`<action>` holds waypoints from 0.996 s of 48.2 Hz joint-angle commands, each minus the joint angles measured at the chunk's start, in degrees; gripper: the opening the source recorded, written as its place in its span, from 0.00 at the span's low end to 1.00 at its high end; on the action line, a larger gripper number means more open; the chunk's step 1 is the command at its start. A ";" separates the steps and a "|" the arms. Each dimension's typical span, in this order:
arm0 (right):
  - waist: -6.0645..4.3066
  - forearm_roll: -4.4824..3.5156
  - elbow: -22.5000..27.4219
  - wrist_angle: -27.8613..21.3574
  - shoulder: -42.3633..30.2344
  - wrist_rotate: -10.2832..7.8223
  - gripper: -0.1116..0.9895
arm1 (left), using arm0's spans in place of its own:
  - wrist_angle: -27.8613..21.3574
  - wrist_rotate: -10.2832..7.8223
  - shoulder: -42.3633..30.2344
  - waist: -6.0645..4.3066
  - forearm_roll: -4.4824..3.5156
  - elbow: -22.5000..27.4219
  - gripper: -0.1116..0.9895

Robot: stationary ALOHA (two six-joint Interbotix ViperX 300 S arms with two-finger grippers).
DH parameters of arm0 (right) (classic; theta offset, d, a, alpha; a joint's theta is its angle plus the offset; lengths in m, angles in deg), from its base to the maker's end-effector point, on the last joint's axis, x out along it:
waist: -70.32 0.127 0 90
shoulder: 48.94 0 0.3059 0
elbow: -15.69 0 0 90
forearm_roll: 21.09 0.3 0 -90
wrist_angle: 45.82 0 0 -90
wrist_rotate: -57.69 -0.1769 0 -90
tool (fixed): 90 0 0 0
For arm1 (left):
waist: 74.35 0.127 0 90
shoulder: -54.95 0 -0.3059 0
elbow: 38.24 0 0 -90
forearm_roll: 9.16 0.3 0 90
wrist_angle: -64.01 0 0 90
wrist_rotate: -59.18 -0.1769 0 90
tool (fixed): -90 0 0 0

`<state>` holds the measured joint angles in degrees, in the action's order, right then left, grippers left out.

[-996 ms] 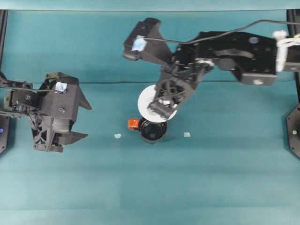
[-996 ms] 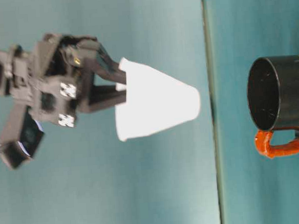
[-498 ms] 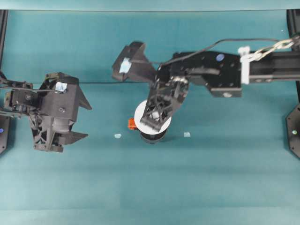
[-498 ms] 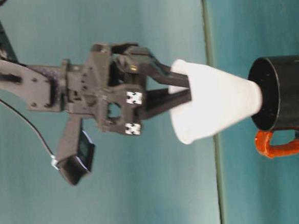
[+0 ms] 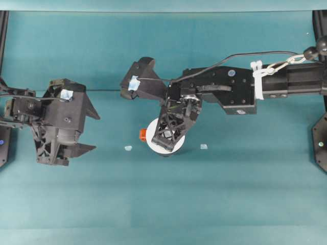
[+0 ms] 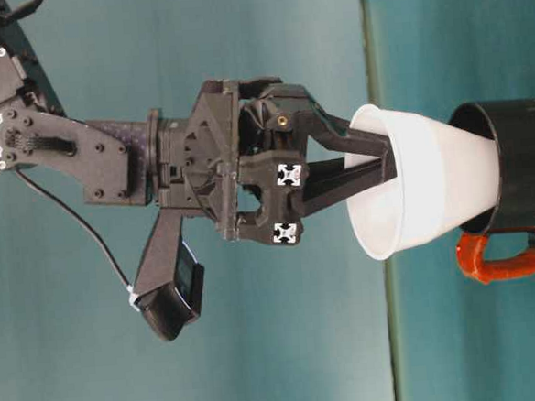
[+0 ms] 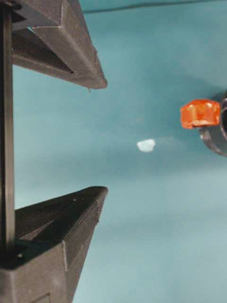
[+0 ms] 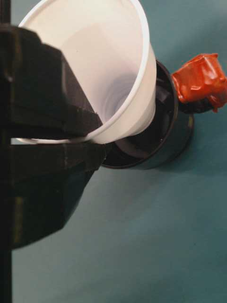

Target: Put the paper cup into the moved red handle cup holder.

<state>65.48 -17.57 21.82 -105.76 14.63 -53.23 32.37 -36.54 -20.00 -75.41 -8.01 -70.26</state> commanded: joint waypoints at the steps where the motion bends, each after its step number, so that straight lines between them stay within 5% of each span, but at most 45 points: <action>1: 0.18 0.09 0.00 0.79 0.97 0.62 0.00 | 0.26 0.00 0.26 0.09 0.09 0.97 0.94; 25: 0.26 0.18 -1.41 2.99 1.41 0.62 0.09 | 0.26 0.00 0.26 0.09 0.09 0.97 0.94; 32: 0.35 0.53 -1.41 2.90 1.49 0.53 0.31 | 0.18 0.00 0.26 0.09 0.09 0.97 0.94; 41: 0.62 0.62 -1.41 2.99 1.58 0.62 0.79 | 0.26 0.00 0.26 0.00 0.09 0.97 0.94; 48: 0.70 0.62 -1.41 3.25 1.58 0.62 0.81 | 0.26 0.00 0.26 0.00 0.09 0.97 0.94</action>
<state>65.83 -17.13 20.07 -102.86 14.63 -53.14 32.37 -36.54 -19.91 -75.41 -8.01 -70.26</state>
